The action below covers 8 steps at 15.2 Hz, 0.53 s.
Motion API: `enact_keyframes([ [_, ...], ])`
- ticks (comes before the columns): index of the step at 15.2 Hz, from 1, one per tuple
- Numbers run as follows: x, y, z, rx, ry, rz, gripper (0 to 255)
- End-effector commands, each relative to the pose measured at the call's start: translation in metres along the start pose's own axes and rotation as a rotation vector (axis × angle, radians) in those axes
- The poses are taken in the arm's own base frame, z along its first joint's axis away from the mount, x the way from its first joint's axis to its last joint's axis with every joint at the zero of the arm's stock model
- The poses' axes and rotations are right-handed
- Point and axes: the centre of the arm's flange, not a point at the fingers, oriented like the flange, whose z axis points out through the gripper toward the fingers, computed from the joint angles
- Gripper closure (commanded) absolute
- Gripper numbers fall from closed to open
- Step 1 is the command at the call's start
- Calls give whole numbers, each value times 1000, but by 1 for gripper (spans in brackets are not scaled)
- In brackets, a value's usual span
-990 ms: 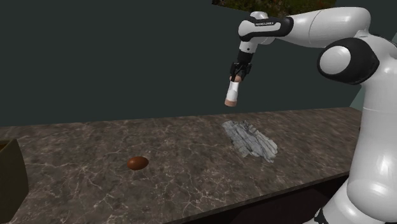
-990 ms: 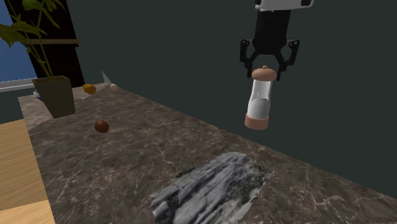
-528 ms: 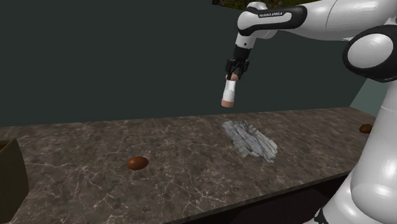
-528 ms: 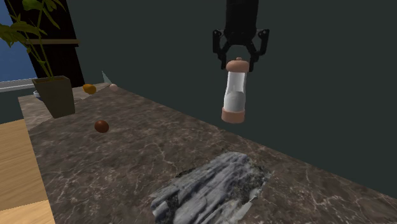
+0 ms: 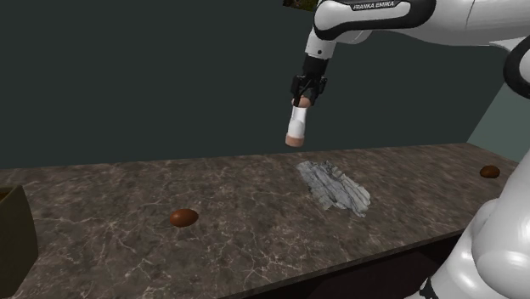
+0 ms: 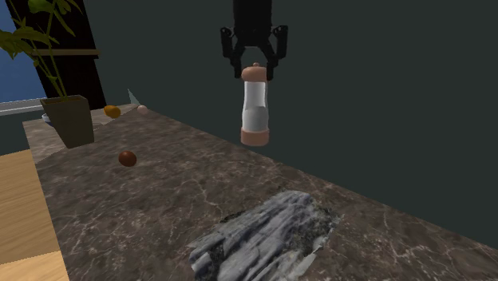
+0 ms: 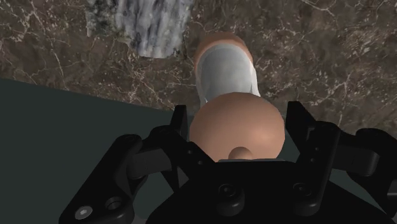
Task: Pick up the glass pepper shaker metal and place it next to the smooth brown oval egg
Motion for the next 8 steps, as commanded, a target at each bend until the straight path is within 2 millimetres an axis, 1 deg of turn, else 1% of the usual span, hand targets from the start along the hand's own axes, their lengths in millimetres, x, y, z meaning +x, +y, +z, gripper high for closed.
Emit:
enact_keyframes([
  [1, -12, -26, -8, -1, 0, 1, 255],
  [8, -48, -109, -29, -1, 0, 1, 255],
])
